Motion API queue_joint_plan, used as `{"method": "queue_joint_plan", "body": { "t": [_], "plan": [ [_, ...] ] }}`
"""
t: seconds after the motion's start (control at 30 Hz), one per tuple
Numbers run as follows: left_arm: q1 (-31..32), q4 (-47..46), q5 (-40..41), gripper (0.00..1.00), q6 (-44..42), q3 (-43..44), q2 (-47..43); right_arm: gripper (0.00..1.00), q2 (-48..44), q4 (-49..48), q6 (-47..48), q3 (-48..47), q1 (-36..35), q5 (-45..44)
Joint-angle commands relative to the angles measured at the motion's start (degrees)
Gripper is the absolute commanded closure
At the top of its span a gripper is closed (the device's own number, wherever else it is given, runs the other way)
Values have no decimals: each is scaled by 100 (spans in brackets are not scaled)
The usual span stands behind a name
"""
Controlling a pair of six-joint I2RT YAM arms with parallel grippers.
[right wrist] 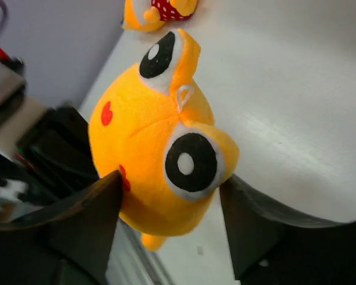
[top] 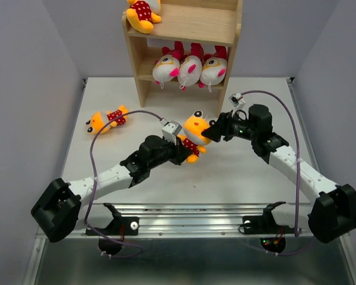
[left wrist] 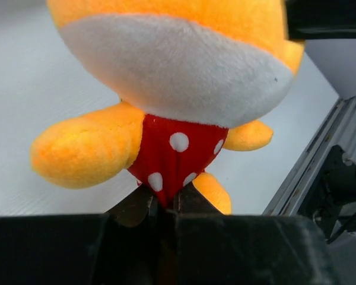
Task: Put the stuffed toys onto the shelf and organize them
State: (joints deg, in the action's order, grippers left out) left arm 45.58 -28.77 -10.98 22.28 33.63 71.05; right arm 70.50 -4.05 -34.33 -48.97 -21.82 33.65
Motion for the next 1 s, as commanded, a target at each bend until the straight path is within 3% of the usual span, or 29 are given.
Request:
{"method": "queue_joint_plan", "body": {
  "t": [0.0, 0.03, 0.13, 0.33, 0.53, 0.77, 0.97],
  "plan": [
    [-32, 939, 474, 100, -926, 591, -678, 0, -396, 1018, 3954, -376, 12, 669],
    [-41, 1170, 509, 100, -1336, 705, -749, 0, -458, 1186, 4804, -359, 12, 460],
    [-58, 2014, 746, 100, -2084, 1215, -864, 0, -686, 1399, 5540, -175, 12, -84],
    [-356, 2868, 993, 100, -3062, 2261, -715, 0, -1012, 1416, 5595, 106, 12, 483],
    [-998, 3475, 835, 100, -2967, 3711, 49, 0, -1214, 1390, 5603, 46, 64, 757],
    [-1165, 3580, 852, 100, -3002, 5503, 865, 0, -1311, 1372, 5481, 221, 116, 748],
    [-1341, 3940, 1352, 100, -2993, 7241, 1587, 0, -1434, 1293, 5270, 414, 179, 775]
  ]
}}
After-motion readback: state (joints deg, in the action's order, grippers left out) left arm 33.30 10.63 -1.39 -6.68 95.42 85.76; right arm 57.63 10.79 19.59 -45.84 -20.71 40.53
